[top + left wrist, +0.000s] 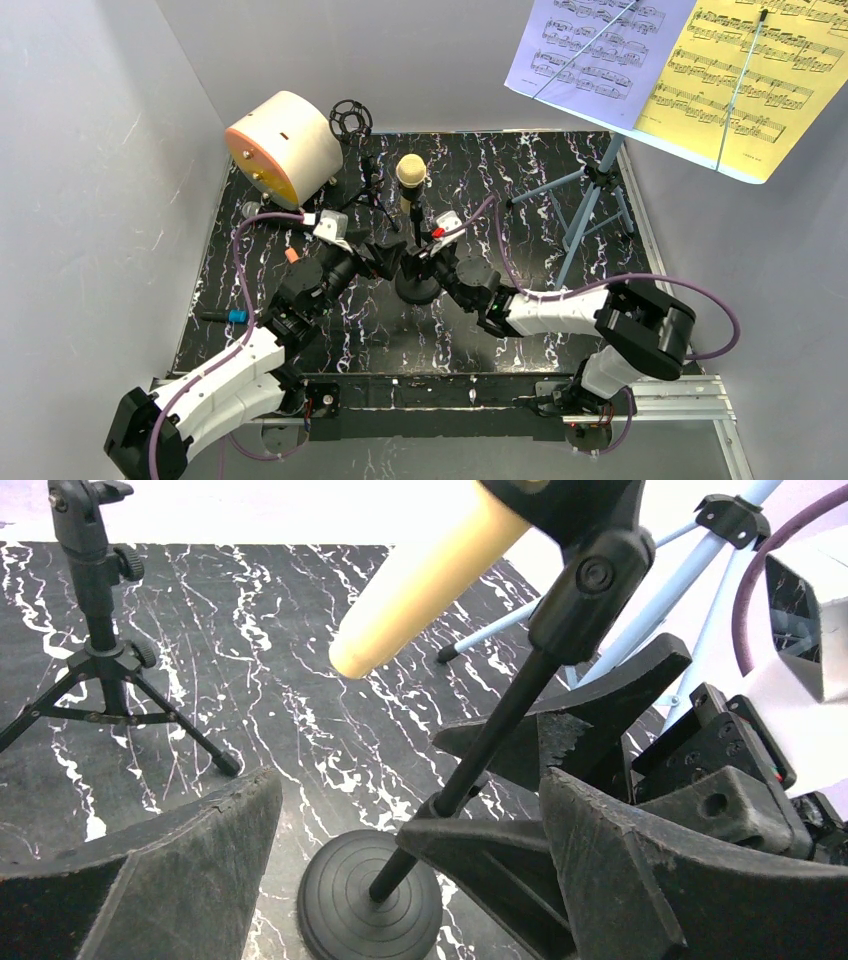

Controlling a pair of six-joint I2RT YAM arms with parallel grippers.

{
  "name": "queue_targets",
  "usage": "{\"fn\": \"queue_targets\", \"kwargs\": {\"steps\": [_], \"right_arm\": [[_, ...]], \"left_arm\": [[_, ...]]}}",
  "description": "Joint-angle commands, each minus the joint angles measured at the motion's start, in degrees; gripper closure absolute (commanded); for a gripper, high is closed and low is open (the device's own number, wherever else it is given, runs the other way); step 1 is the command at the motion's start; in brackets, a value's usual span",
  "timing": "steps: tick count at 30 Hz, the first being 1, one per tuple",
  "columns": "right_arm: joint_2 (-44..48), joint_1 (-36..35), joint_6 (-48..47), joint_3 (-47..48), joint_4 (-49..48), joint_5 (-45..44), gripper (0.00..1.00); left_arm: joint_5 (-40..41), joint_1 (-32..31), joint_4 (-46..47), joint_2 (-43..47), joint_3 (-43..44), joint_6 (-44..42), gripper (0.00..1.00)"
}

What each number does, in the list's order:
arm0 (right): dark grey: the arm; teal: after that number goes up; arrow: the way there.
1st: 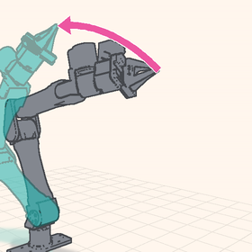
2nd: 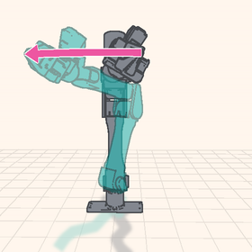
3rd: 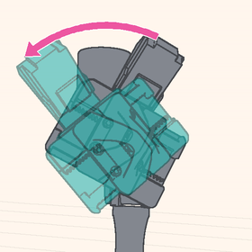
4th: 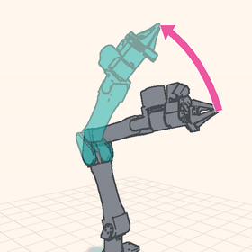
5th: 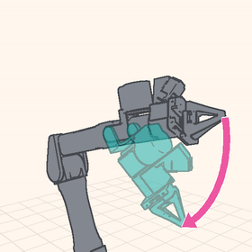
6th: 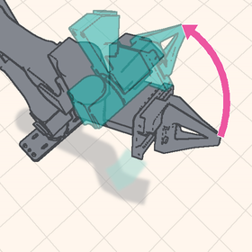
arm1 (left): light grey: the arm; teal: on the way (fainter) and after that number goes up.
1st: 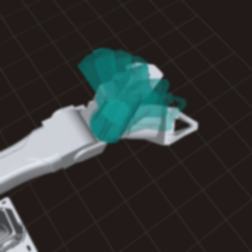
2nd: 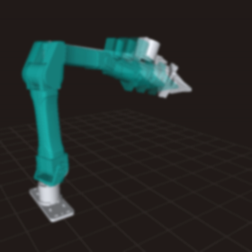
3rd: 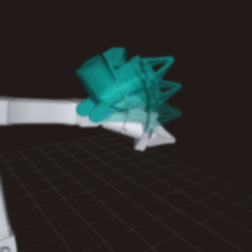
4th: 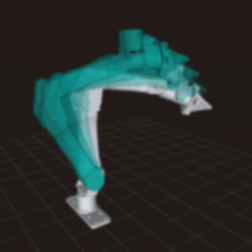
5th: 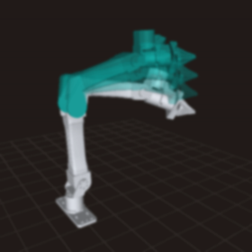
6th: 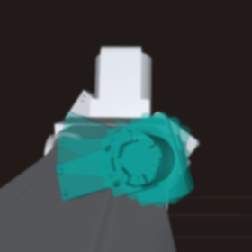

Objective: Pack up the instrument practice props
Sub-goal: Move the microphone stand with the microphone to the center of the board.

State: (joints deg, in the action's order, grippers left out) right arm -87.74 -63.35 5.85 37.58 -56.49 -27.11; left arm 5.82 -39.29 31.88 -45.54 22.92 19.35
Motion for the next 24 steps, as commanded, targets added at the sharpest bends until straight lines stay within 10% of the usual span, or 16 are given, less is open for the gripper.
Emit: {"fn": "queue_targets", "kwargs": {"steps": [1, 11, 24], "right_arm": [[6.41, 0.59, 0.05, -0.11, 4.38, 5.51, 0.22], [21.81, 12.86, 2.04, -2.9, 24.94, 29.65, 0.1], [20.17, 25.88, -5.46, -5.93, 21.0, 54.76, 0.1]], "left_arm": [[-3.63, -0.31, 1.2, -0.45, 2.02, -0.35, 0.02], [-10.87, -0.35, 1.17, -6.86, 6.87, -4.83, 0.02], [-15.6, -0.35, 6.45, -17.74, 11.76, -13.16, 0.19]]}}
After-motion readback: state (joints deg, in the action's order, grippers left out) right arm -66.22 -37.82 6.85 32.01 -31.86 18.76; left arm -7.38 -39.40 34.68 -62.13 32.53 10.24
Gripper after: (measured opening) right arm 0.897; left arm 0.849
